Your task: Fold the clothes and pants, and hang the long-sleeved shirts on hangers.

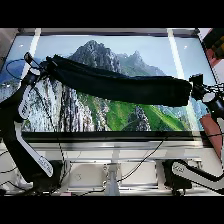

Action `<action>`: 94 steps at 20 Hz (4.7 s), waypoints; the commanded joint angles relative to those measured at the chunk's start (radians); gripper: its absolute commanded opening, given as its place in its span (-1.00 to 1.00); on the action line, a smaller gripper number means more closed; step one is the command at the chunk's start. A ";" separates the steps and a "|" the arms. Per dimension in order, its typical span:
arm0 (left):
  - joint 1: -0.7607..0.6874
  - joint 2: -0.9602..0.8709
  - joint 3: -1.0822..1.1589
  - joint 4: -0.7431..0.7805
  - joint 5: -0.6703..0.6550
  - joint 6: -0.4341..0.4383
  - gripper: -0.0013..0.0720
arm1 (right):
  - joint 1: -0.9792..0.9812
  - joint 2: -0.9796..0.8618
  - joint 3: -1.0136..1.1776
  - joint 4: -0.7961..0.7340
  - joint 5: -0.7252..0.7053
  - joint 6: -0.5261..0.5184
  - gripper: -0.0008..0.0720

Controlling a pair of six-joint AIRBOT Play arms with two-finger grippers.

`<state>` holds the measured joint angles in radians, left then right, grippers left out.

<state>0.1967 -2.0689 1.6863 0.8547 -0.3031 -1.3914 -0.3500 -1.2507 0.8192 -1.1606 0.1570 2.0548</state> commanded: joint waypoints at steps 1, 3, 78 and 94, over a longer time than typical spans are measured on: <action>-0.011 0.056 0.002 0.126 0.021 0.068 -0.90 | 0.002 0.014 0.001 0.001 0.018 -0.108 0.45; -0.011 0.136 0.002 0.263 -0.073 0.068 -0.90 | 0.002 0.046 0.008 0.002 0.077 -0.188 0.14; -0.165 0.586 -0.274 0.401 -0.774 0.073 0.74 | 0.572 -0.568 1.212 -0.181 1.089 -0.354 -0.79; -0.061 0.143 -0.274 -0.217 -0.908 0.495 0.96 | 0.573 -0.568 1.212 -0.179 1.080 -0.423 -0.79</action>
<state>0.1734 -1.8915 1.4132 0.6525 -1.1950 -0.9195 0.2226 -1.8191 2.0304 -1.3418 1.2377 1.6352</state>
